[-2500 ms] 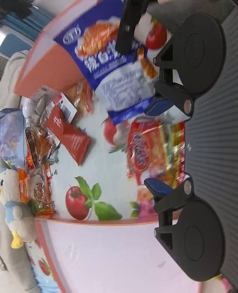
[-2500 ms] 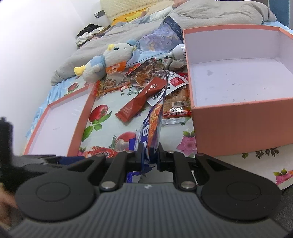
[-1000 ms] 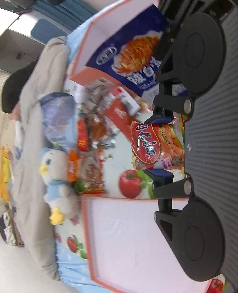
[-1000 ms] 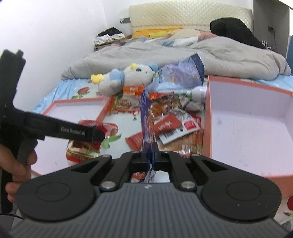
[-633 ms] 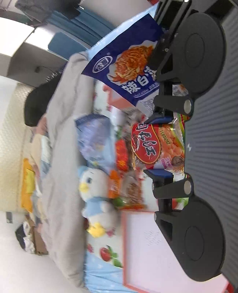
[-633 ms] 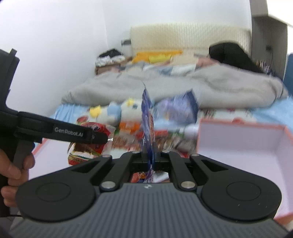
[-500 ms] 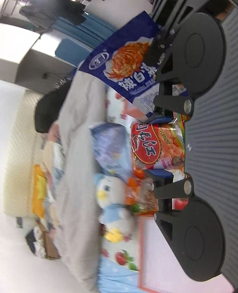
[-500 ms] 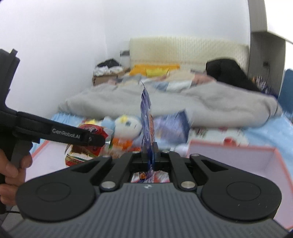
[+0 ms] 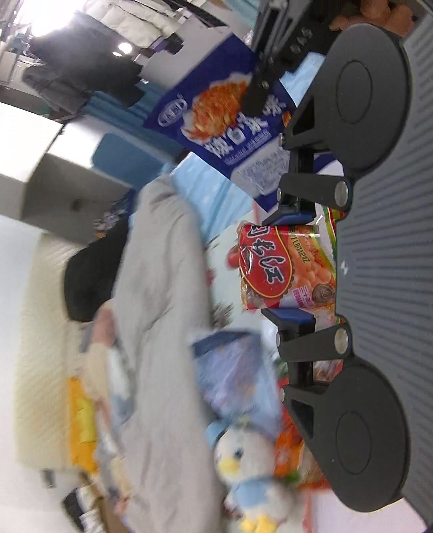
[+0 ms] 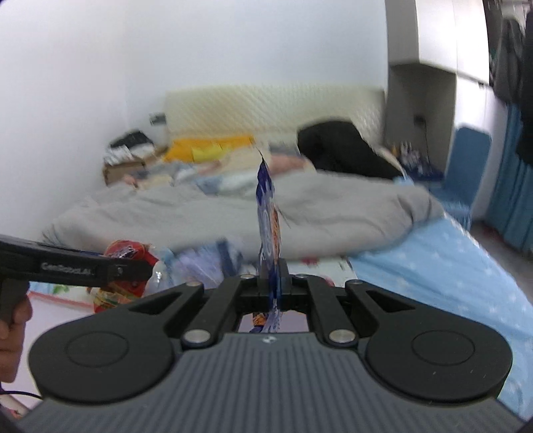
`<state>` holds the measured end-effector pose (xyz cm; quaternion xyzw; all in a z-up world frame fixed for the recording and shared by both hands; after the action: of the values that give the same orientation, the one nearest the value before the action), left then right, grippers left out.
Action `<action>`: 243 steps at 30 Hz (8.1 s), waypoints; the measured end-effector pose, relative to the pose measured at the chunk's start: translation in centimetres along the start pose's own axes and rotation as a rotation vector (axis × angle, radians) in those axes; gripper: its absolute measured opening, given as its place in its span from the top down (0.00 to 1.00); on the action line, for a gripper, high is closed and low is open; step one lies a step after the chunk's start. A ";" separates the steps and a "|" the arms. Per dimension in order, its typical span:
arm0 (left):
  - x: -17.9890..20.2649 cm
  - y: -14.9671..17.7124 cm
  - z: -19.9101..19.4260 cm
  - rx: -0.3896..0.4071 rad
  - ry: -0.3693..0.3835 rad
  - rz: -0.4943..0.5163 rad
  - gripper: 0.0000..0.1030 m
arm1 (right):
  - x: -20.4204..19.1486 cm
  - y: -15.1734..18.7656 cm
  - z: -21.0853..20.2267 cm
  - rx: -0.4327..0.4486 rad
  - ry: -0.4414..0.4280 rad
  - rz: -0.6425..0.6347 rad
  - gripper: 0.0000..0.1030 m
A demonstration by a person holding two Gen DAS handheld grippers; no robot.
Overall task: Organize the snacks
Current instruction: 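Lift both held packets and carry them over the deep pink box, then open both grippers to drop the packets into the deep pink box, then withdraw both tools from the box back toward the snack pile, then grasp the red 'Wu Chun' packet with the left gripper, then grasp the clear brown jerky packet with the right gripper while the left holds the red packet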
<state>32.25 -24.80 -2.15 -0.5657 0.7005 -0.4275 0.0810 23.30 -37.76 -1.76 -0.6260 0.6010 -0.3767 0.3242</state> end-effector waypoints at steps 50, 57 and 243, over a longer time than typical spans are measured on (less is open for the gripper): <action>1.9 2.9 1.8 0.002 0.003 0.125 0.27 | 1.3 4.5 1.0 -0.093 0.004 0.058 0.34; 0.2 2.8 -1.9 0.073 -0.002 0.111 0.27 | -1.0 3.4 -0.9 -0.023 -0.010 0.045 0.34; -31.5 16.8 3.6 -0.096 -0.200 -0.238 0.63 | -24.4 13.5 20.8 -0.309 -0.125 -0.279 0.58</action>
<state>33.19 0.41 -27.65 -0.6878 0.6366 -0.3415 0.0717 34.55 -15.30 -25.85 -0.7674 0.5379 -0.2816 0.2061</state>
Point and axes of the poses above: each gripper's, at about its wrist camera, not at the fingertips, and z roughly the way its jaws point, x to its right, y to its underside, the point moved 9 cm from there along z, roughly the way its jaws point, and after that the axes turned 8 degrees about -z, right-handed, at the moved point
